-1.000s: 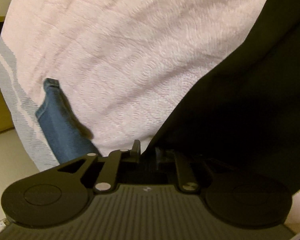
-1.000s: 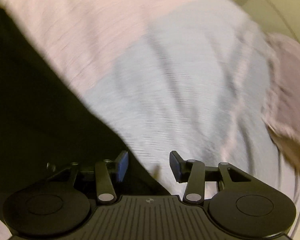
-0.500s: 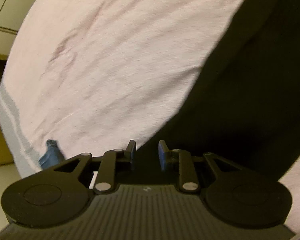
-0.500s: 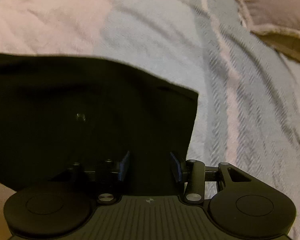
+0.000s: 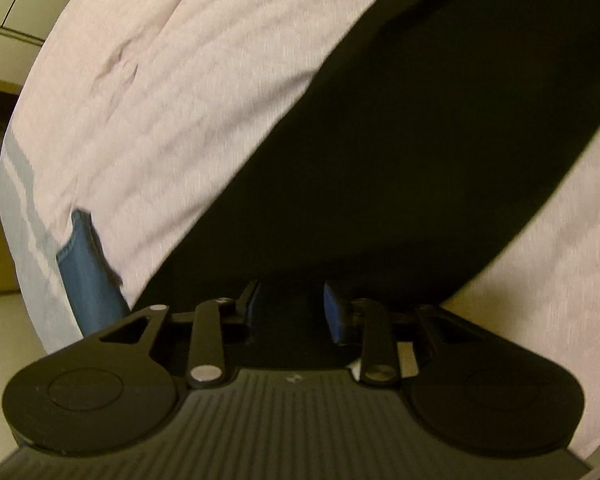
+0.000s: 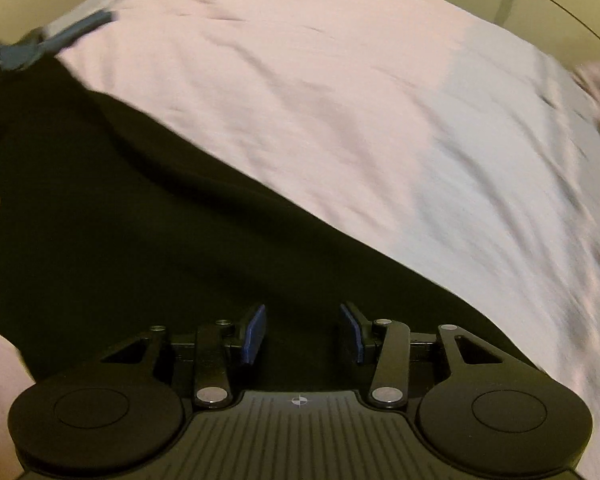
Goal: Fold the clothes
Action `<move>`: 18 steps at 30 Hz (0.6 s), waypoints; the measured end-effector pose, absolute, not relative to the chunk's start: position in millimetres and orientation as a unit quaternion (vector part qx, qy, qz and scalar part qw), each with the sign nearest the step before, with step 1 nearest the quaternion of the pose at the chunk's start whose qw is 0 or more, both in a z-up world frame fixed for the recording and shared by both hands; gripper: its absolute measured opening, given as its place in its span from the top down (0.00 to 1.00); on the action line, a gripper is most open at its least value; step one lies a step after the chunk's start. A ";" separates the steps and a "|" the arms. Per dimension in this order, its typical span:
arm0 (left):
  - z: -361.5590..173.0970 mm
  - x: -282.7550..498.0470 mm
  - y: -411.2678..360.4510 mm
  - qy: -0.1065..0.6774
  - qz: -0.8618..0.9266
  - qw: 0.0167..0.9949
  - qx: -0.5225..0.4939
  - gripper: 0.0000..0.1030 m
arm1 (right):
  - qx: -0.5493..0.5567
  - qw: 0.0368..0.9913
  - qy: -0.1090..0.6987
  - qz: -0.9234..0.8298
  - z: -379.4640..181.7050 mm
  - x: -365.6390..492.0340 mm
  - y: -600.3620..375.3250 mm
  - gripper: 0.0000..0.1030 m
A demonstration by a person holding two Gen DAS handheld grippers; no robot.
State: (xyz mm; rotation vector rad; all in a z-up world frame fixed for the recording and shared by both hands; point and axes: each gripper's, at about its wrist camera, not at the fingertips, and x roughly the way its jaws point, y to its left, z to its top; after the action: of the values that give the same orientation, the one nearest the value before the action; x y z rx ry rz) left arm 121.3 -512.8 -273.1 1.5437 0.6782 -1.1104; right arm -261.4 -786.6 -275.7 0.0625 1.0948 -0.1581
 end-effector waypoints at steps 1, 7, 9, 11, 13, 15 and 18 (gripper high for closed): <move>-274.4 123.5 -502.1 0.281 -0.463 0.534 0.649 0.71 | 0.025 0.853 0.518 -0.062 -276.7 -252.5 -777.1 0.57; -285.3 146.1 -435.7 0.235 -0.454 0.536 0.672 0.69 | 0.018 0.849 0.526 -0.038 -276.0 -207.0 -721.1 0.57; -294.3 153.8 -411.1 0.210 -0.456 0.534 0.680 0.67 | 0.021 0.845 0.532 -0.047 -277.8 -192.8 -704.4 0.57; -303.6 161.9 -389.2 0.175 -0.456 0.525 0.697 0.65 | 0.030 0.841 0.537 -0.061 -280.1 -180.4 -689.1 0.57; -312.9 170.1 -367.6 0.138 -0.455 0.515 0.713 0.65 | 0.046 0.836 0.541 -0.080 -282.6 -168.2 -670.6 0.57; -319.1 183.6 -353.9 0.107 -0.448 0.517 0.722 0.64 | 0.060 0.832 0.543 -0.093 -284.7 -155.2 -649.8 0.57; -332.5 203.4 -347.7 0.088 -0.446 0.512 0.729 0.64 | 0.067 0.825 0.552 -0.100 -288.6 -135.0 -618.1 0.56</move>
State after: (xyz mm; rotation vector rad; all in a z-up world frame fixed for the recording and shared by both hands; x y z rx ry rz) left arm 203.4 -347.7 -332.5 1.7525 0.2127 -1.0734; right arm -135.0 -618.1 -288.6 0.1415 1.1735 -0.2134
